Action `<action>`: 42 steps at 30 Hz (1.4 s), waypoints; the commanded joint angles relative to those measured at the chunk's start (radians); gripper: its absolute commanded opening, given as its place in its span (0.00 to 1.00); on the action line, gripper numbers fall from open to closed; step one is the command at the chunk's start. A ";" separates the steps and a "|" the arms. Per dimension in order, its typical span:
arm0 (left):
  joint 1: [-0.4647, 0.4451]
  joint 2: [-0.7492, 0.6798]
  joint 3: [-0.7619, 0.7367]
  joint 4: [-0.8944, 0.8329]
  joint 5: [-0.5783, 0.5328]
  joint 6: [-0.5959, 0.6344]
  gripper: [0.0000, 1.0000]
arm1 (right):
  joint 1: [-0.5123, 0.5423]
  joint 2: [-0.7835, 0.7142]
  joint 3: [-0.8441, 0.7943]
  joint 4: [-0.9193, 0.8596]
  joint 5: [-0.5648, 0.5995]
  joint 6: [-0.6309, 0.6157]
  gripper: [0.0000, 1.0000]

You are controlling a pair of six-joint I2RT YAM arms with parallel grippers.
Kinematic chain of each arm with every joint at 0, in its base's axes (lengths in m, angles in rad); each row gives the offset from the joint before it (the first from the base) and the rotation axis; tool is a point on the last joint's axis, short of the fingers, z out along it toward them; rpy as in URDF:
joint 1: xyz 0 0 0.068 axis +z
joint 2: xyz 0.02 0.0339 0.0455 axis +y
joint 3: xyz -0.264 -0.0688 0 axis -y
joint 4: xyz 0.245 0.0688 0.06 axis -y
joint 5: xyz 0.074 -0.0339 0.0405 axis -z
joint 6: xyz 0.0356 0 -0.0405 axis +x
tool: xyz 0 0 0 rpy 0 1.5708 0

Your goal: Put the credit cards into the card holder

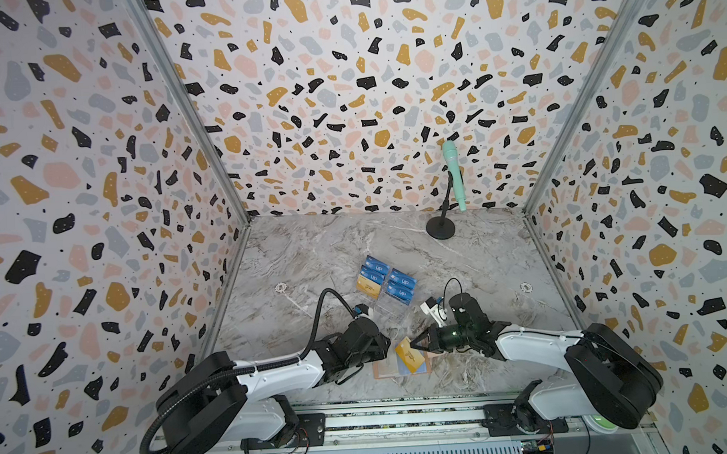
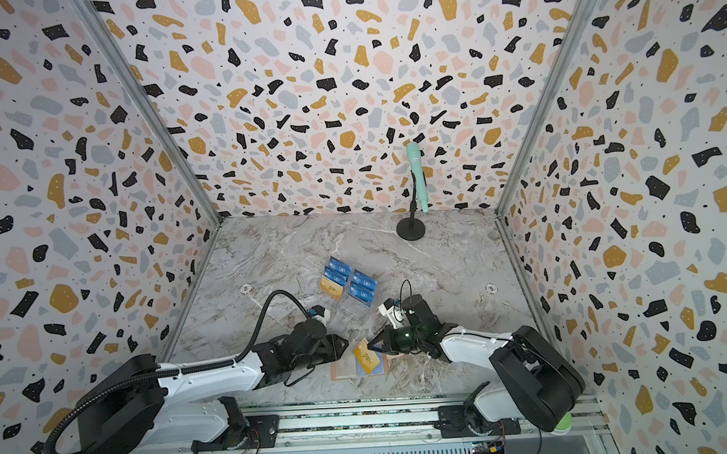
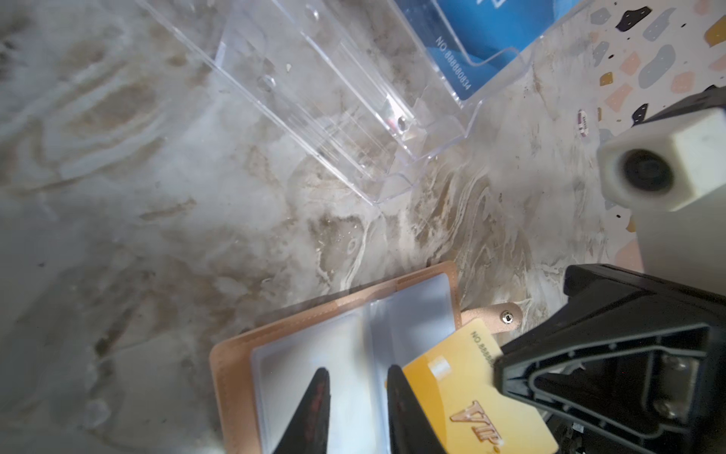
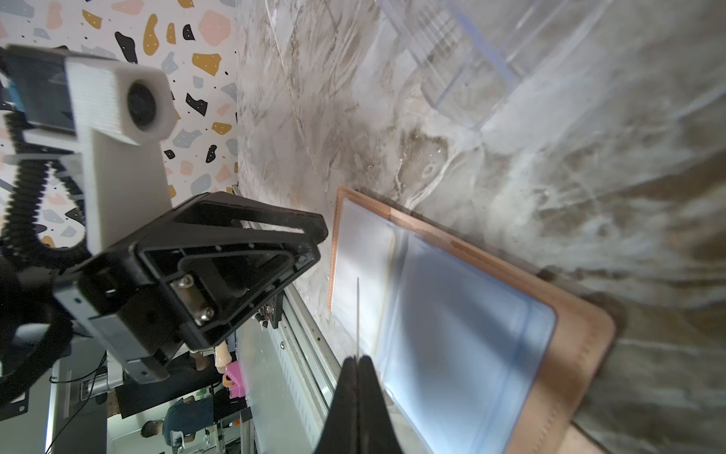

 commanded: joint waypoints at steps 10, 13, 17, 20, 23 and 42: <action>-0.004 0.056 -0.019 0.100 0.038 0.010 0.20 | 0.005 0.051 0.007 0.008 0.011 0.008 0.00; -0.004 0.059 -0.024 0.090 0.035 0.011 0.19 | 0.004 0.048 0.008 -0.002 0.016 0.005 0.00; -0.004 0.072 -0.025 0.049 0.033 0.014 0.16 | 0.007 0.051 0.010 -0.003 0.016 0.004 0.00; -0.004 0.077 -0.031 0.045 0.036 0.012 0.14 | 0.006 0.057 0.014 -0.001 0.013 0.002 0.00; -0.004 0.070 -0.040 0.035 0.032 0.007 0.13 | 0.007 0.065 0.017 0.006 0.010 0.003 0.00; -0.004 0.035 -0.078 0.000 0.027 0.003 0.13 | 0.027 0.109 0.029 0.059 0.008 0.019 0.00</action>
